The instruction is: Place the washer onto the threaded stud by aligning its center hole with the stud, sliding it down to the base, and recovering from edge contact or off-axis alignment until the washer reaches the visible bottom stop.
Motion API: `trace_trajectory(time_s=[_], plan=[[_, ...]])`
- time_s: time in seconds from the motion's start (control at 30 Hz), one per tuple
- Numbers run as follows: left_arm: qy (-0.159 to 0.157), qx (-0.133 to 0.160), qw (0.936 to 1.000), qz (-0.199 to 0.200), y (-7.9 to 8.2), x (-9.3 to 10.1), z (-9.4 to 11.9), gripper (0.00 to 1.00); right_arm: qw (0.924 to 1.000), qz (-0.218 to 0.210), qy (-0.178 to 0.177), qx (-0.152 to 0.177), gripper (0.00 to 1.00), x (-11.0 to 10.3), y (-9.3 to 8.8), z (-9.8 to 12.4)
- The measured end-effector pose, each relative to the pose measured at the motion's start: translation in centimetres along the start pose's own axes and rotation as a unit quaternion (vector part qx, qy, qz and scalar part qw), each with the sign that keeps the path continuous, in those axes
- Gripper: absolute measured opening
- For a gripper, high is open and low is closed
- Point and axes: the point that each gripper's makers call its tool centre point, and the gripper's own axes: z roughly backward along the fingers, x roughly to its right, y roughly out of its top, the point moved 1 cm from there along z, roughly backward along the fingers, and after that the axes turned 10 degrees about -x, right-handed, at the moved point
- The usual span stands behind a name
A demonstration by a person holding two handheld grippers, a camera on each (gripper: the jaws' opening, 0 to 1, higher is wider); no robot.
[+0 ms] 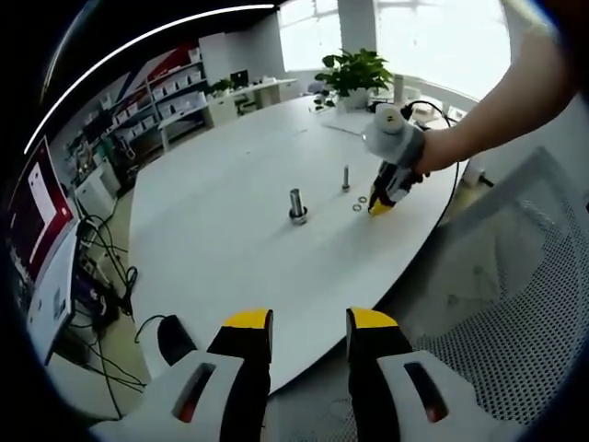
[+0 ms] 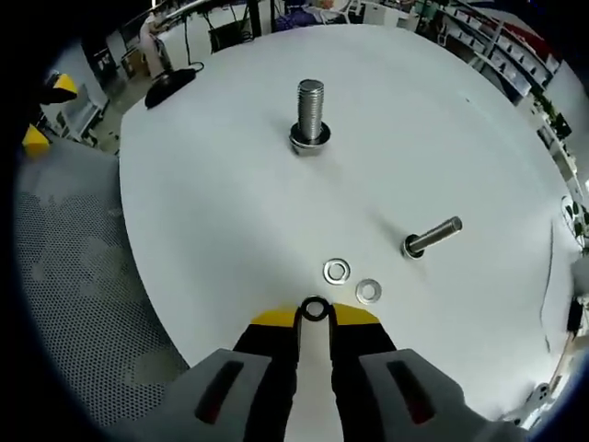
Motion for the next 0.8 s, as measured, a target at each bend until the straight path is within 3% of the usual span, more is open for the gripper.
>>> trace_trajectory(time_s=[0.2, 0.8], plan=[[0.002, 0.001, 1.0000, 0.002, 0.0, -0.1, 0.0, 0.30, 0.9994, -0.027, -0.005, 0.021, 0.14, 1.8, 0.6, 1.2], [0.006, -0.001, 1.0000, 0.003, -0.1, -0.2, 0.0, 0.30, 0.9962, -0.015, -0.048, 0.071, 0.14, 6.4, 4.2, 5.0]])
